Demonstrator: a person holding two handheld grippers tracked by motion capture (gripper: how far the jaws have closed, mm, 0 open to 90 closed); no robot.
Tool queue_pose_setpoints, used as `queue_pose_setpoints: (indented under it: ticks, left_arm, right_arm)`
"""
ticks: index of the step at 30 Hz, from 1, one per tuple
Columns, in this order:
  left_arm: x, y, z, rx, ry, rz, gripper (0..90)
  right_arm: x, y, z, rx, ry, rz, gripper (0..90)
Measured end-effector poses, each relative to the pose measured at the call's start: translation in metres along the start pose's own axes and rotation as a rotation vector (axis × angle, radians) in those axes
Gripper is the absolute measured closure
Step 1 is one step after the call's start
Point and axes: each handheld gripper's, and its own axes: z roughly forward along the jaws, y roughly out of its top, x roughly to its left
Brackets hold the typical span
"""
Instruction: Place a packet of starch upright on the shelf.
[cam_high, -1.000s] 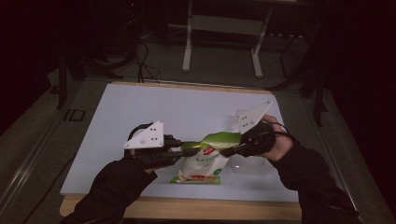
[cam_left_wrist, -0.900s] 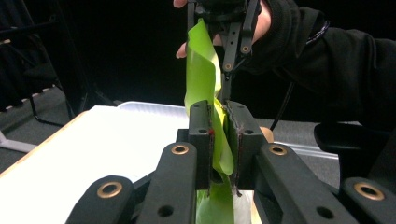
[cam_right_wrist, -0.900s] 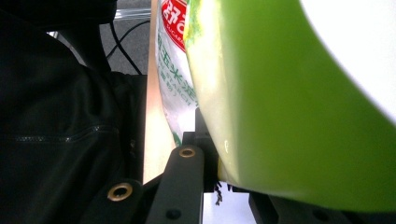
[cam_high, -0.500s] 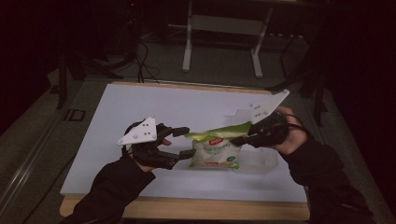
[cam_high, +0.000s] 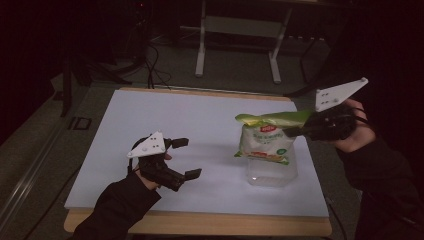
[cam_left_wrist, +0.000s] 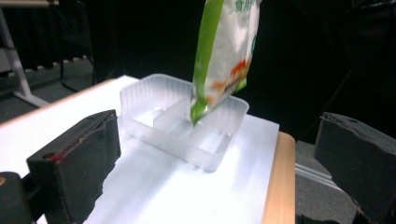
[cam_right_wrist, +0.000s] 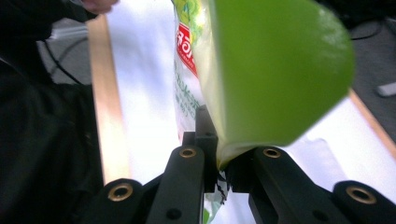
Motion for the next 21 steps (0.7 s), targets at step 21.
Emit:
queue_pose_setpoints:
  ticks: [21]
  left_arm:
    - [0.011, -0.044, -0.007, 0.041, 0.034, -0.052, 0.0]
  right_arm:
    - [-0.027, -0.049, 0.018, 0.092, 0.016, 0.068, 85.8]
